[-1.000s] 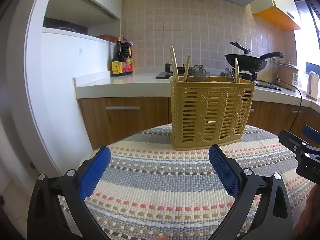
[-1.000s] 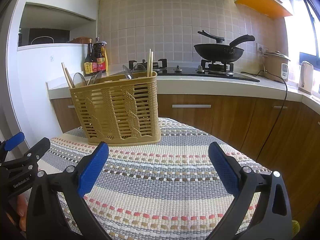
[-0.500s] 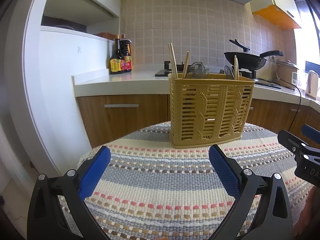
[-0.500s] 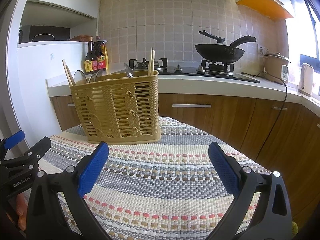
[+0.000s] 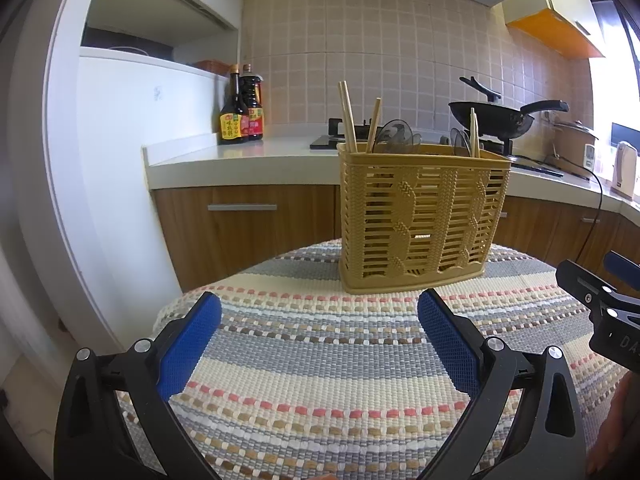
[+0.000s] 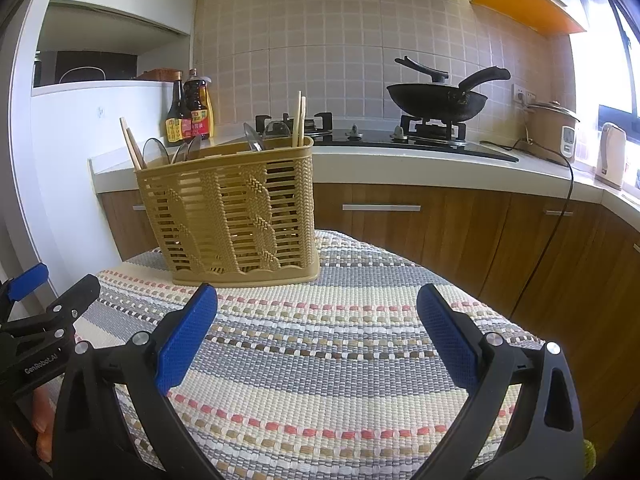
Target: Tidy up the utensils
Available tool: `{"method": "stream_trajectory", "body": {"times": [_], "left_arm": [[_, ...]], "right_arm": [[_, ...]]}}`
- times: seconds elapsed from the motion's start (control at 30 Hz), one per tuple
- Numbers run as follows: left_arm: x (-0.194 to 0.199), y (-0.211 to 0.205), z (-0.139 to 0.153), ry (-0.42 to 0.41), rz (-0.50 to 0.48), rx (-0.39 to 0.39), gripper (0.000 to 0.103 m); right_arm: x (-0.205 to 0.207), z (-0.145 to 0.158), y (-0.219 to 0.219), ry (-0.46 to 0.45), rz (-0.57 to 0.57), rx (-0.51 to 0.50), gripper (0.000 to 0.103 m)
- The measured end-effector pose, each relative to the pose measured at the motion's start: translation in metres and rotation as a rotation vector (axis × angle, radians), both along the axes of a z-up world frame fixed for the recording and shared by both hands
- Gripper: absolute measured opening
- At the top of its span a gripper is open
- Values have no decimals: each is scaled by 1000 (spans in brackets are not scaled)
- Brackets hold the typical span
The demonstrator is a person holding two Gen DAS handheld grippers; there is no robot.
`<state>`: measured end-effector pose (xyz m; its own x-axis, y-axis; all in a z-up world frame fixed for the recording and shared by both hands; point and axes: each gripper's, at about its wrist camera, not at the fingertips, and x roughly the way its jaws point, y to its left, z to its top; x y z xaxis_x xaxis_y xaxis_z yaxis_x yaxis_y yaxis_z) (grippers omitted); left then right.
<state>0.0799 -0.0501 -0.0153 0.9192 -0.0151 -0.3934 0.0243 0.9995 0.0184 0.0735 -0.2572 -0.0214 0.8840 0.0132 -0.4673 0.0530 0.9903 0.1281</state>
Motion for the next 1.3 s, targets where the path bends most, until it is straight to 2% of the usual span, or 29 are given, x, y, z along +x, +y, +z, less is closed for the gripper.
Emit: {"method": "stream_trajectory", "body": {"times": [1.3], "left_arm": [[0, -3, -1, 10, -28, 1, 95]], "right_arm": [[-1, -1, 3, 6, 28, 5, 95]]}}
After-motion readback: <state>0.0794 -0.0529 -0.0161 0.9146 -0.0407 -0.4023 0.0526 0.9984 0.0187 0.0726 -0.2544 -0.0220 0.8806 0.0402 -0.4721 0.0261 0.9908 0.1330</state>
